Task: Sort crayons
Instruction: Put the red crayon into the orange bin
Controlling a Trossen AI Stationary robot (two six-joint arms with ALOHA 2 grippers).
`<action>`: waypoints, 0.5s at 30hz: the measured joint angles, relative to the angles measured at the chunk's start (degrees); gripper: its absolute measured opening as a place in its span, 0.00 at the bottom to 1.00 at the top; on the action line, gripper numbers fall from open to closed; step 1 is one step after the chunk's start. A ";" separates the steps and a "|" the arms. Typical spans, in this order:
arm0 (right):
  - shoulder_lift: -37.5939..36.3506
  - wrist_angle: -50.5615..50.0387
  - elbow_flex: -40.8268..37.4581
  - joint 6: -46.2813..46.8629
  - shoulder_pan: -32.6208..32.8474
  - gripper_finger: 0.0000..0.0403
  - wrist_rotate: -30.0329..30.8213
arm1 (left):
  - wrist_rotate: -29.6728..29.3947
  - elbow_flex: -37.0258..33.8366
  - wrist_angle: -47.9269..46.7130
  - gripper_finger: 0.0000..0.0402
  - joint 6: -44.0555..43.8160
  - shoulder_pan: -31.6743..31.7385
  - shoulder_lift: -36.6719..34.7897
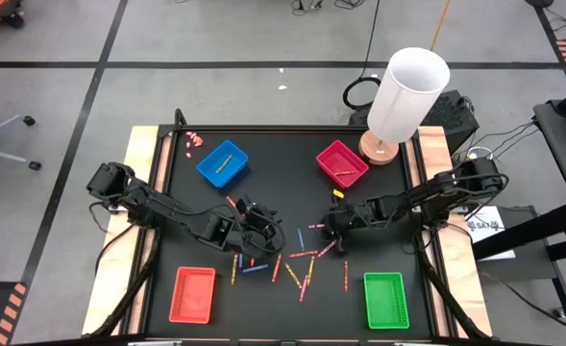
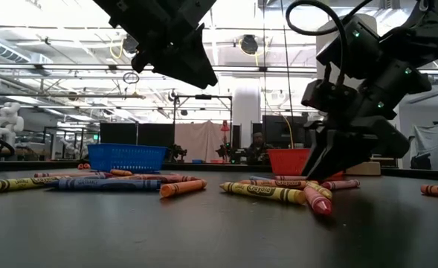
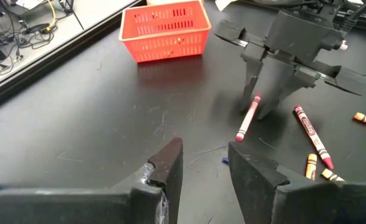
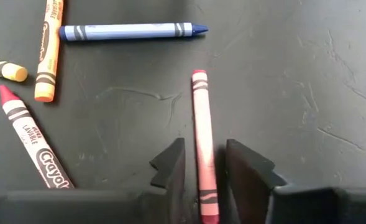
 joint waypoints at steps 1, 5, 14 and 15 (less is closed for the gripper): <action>-0.01 -0.36 0.00 -0.04 0.00 0.22 0.00 | 0.00 0.00 -0.01 0.32 0.00 0.00 0.00; -0.07 -1.86 0.07 -0.40 0.00 0.15 -0.01 | 0.00 0.00 -0.02 0.32 0.00 0.00 0.00; -0.13 -2.58 0.11 -0.52 -0.09 0.01 -2.75 | 0.00 0.00 0.01 0.32 0.00 0.00 0.00; -0.13 -2.54 0.11 -0.58 -0.09 0.02 -3.09 | 0.00 0.00 0.01 0.32 0.00 0.00 0.00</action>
